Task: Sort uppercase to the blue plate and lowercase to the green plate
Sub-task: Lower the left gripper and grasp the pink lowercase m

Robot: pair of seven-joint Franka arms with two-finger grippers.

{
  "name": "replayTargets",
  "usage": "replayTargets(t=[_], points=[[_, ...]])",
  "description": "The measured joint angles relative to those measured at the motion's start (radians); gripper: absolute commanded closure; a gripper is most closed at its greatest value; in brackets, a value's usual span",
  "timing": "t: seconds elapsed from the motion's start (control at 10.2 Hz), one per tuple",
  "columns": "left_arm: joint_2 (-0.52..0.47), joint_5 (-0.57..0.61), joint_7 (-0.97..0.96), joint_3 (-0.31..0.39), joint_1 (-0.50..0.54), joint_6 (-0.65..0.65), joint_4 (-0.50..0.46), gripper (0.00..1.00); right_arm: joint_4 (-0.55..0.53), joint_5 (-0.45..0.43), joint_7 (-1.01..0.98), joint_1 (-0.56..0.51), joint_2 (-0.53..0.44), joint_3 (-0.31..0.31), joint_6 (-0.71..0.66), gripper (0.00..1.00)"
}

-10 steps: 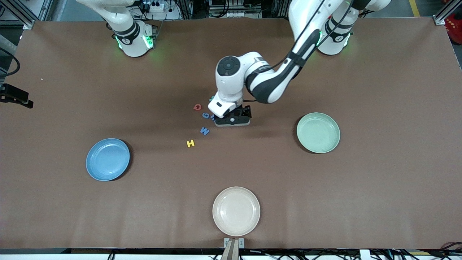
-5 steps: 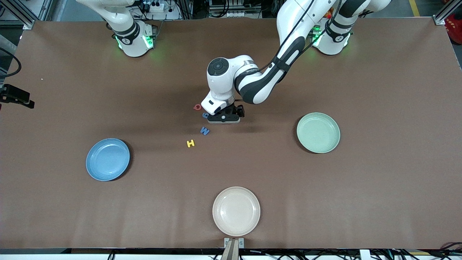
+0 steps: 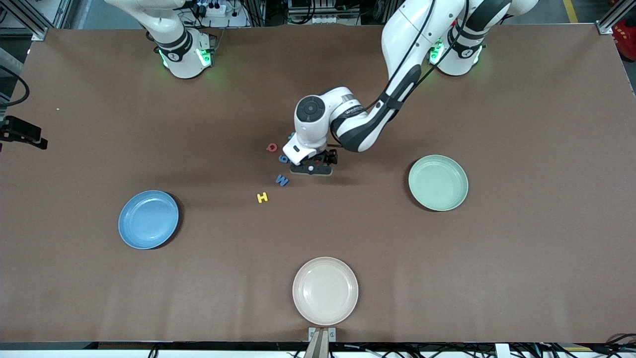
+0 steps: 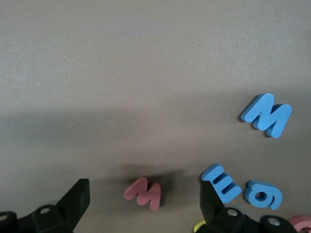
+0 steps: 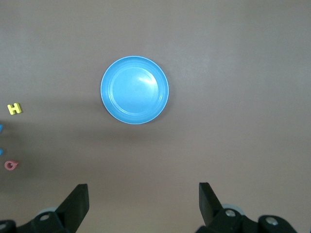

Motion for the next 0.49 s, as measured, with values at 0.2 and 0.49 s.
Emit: replayTargets(t=[0.2, 0.49], points=[[0.000, -0.008, 0.007, 0.000, 0.001, 0.002, -0.002, 0.00, 0.000, 0.000, 0.000, 0.000, 0.000, 0.000, 0.000, 0.00], [0.004, -0.010, 0.006, -0.001, -0.010, 0.029, -0.025, 0.00, 0.000, 0.000, 0.000, 0.000, 0.000, 0.000, 0.000, 0.00]])
